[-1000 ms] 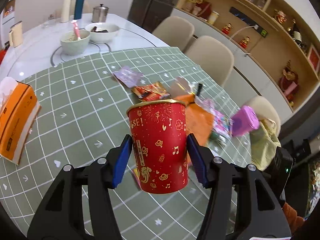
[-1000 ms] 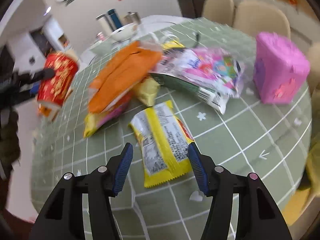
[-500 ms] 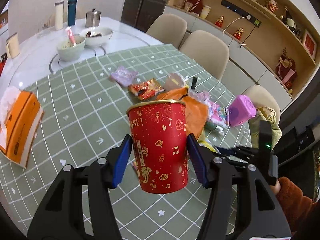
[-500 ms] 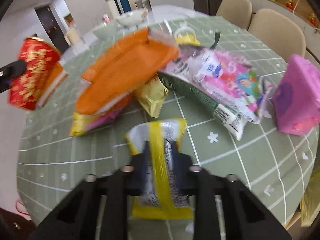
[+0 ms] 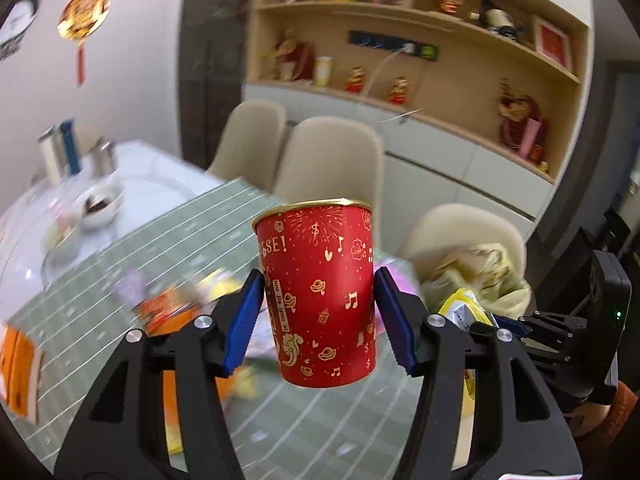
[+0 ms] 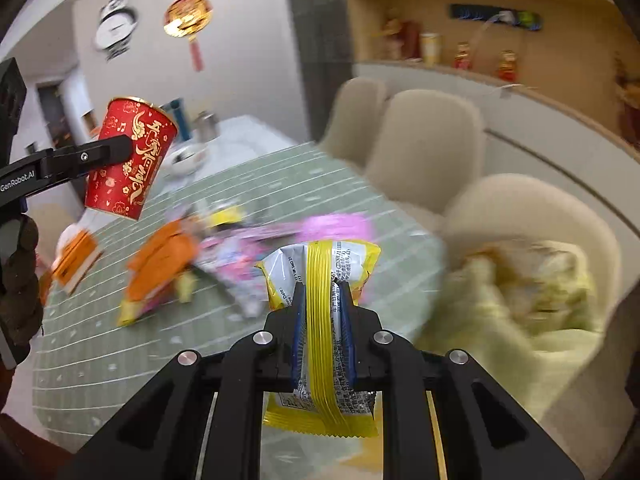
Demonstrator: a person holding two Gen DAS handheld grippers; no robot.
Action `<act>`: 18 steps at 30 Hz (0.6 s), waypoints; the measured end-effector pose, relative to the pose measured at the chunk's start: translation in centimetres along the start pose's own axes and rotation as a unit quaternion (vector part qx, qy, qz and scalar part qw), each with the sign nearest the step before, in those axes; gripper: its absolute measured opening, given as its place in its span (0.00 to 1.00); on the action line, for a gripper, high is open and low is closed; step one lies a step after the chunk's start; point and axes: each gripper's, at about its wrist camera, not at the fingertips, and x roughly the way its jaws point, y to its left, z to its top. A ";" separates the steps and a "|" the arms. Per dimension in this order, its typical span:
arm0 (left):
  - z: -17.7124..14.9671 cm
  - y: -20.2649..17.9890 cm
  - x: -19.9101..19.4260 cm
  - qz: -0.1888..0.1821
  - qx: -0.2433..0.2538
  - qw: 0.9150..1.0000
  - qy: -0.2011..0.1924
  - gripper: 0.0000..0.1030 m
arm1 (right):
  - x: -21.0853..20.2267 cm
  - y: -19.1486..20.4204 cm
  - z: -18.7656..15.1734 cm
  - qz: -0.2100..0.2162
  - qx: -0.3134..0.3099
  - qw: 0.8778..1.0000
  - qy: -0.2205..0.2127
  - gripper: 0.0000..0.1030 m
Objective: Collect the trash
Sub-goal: 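Carry the red cup and yellow wrapper to the yellow-bagged bin and release both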
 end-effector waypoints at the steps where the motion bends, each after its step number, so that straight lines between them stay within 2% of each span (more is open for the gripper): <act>1: 0.6 -1.9 1.0 -0.010 0.005 1.000 -0.001 0.53 | -0.5 -1.3 -0.1 -0.010 0.004 1.000 -0.005 0.16; 7: 2.7 -10.4 6.5 -0.057 0.011 0.998 0.010 0.53 | -4.0 -10.0 -1.0 -0.067 0.032 0.997 -0.035 0.16; 11: 3.3 -15.2 9.4 -0.085 0.012 0.996 0.016 0.53 | -4.6 -15.4 -1.7 -0.086 0.060 0.994 -0.030 0.16; 14: 3.4 -17.6 12.0 -0.126 -0.003 0.992 0.025 0.53 | -4.8 -18.8 -2.2 -0.105 0.074 0.991 -0.034 0.16; 18: 3.1 -19.8 16.7 -0.182 -0.038 0.981 0.048 0.53 | -4.7 -23.4 -2.8 -0.125 0.102 0.986 -0.036 0.16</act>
